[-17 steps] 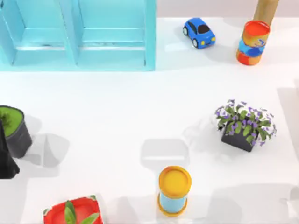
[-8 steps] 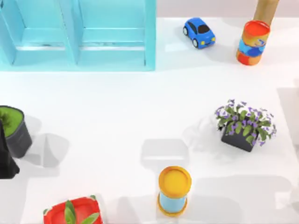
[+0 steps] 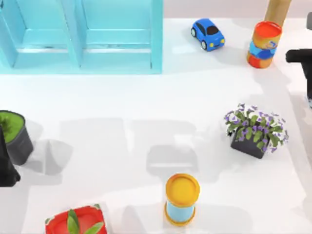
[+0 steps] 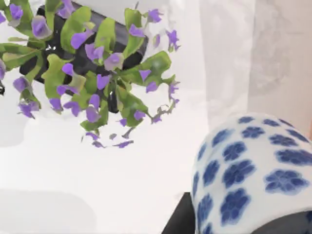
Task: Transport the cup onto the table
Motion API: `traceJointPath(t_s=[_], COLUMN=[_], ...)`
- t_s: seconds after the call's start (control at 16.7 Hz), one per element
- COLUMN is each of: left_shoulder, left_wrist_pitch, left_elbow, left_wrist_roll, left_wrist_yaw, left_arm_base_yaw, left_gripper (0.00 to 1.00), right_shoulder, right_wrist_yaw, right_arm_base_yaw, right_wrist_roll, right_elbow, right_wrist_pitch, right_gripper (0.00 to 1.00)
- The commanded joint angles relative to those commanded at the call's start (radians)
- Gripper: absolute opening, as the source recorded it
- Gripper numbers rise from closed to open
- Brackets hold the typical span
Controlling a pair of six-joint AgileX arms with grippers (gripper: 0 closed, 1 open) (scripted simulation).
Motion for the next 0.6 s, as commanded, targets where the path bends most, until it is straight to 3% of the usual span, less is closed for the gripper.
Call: traceJointPath(t_s=[0.36, 0.6], left_shoulder=[0.000, 0.000], left_wrist_pitch=[0.000, 0.000], left_elbow=[0.000, 0.000], left_wrist_roll=[0.000, 0.000], left_wrist_yaw=[0.000, 0.000], left_arm_base_yaw=[0.000, 0.000], left_gripper=[1.00, 1.00], right_shoulder=[0.373, 0.535], right_wrist_yaw=[0.014, 0.026], right_arm_base_yaw=[0.400, 0.574], right_wrist_roll=[0.392, 0.559], right_elbow=[0.496, 0.676], right_wrist_pitch=[-0.100, -0.145], right_gripper=[0.00, 0.00])
